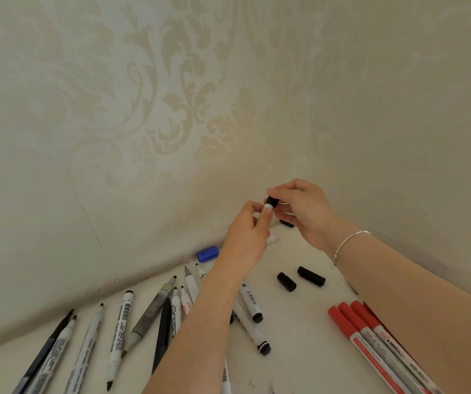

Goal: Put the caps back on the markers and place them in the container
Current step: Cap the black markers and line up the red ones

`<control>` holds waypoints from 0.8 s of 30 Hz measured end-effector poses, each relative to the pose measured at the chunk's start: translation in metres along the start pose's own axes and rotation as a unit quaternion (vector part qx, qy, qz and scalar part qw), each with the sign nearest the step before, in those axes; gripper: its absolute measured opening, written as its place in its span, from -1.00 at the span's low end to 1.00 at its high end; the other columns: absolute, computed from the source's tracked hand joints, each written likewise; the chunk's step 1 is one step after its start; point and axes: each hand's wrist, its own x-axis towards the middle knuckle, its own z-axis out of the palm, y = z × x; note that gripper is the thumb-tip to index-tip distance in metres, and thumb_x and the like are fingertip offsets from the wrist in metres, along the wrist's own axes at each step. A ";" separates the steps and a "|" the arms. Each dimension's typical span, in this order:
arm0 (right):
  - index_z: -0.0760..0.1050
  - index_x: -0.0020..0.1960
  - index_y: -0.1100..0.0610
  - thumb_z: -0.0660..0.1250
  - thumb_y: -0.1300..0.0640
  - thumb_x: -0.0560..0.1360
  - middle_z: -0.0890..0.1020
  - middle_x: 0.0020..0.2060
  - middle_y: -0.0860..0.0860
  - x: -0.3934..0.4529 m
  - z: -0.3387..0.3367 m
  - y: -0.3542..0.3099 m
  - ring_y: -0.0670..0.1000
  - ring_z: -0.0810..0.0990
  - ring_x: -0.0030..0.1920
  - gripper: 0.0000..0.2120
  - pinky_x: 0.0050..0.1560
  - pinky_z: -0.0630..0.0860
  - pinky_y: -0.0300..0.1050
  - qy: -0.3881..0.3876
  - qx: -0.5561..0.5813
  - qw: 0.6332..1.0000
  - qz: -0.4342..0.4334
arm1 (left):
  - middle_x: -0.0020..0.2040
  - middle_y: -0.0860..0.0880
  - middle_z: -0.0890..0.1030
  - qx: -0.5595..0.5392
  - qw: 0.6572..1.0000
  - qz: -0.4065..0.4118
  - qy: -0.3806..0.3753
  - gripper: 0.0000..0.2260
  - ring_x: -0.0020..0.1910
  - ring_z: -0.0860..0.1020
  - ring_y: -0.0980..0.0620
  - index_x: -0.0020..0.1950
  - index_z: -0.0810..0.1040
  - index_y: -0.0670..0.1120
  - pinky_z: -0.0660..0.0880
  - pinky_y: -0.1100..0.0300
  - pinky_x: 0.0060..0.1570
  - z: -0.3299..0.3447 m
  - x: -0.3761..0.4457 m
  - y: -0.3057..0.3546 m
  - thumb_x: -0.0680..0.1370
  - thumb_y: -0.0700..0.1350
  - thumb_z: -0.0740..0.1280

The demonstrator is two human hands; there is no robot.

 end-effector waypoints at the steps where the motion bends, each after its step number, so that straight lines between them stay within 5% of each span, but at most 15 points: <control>1: 0.50 -0.09 0.19 0.42 0.22 0.45 0.66 -0.17 0.13 -0.001 -0.001 0.000 0.04 0.63 -0.20 -0.89 -0.13 0.54 -0.17 0.001 0.000 1.000 -0.002 | -0.33 -0.02 0.42 0.006 1.000 0.010 0.004 -0.78 -0.61 0.42 0.28 0.07 0.45 -0.05 0.25 0.24 -0.47 0.000 0.000 0.000 0.65 0.07 0.15; 6: 0.48 -0.18 0.18 0.43 0.22 0.43 0.66 -0.18 0.16 -0.002 0.003 -0.001 0.03 0.62 -0.25 -0.88 -0.06 0.57 -0.12 0.025 -0.008 0.999 -0.023 | -0.38 0.01 0.48 0.023 0.999 0.027 0.033 -0.78 -0.57 0.43 0.27 0.07 0.53 -0.03 0.32 0.30 -0.44 -0.004 0.003 0.000 0.63 0.07 0.18; 11: 0.46 -0.25 0.18 0.42 0.26 0.42 0.62 -0.30 0.10 -0.003 0.011 -0.005 -0.02 0.58 -0.35 -0.84 -0.13 0.56 -0.16 0.056 -0.029 0.997 -0.045 | -0.44 0.03 0.50 0.020 0.998 0.034 0.057 -0.78 -0.55 0.39 0.21 0.06 0.57 -0.02 0.36 0.26 -0.43 -0.005 0.004 -0.001 0.62 0.06 0.21; 16: 0.42 -0.32 0.14 0.42 0.25 0.39 0.59 -0.37 0.05 0.003 0.017 -0.001 -0.08 0.52 -0.46 -0.79 -0.27 0.49 -0.14 0.086 -0.086 0.991 -0.061 | -0.40 -0.01 0.48 0.058 0.994 0.047 0.085 -0.79 -0.54 0.44 0.27 0.06 0.59 0.00 0.30 0.43 -0.56 -0.002 0.001 -0.001 0.63 0.04 0.20; 24: 0.46 -0.23 0.17 0.42 0.22 0.43 0.62 -0.33 0.12 0.010 0.005 0.002 0.04 0.59 -0.40 -0.86 -0.28 0.54 -0.08 0.065 -0.144 0.985 -0.063 | -0.31 -0.02 0.50 0.125 0.992 0.010 0.024 -0.75 -0.48 0.38 0.09 0.07 0.49 -0.02 0.36 0.24 -0.46 0.001 0.005 -0.006 0.64 0.10 0.12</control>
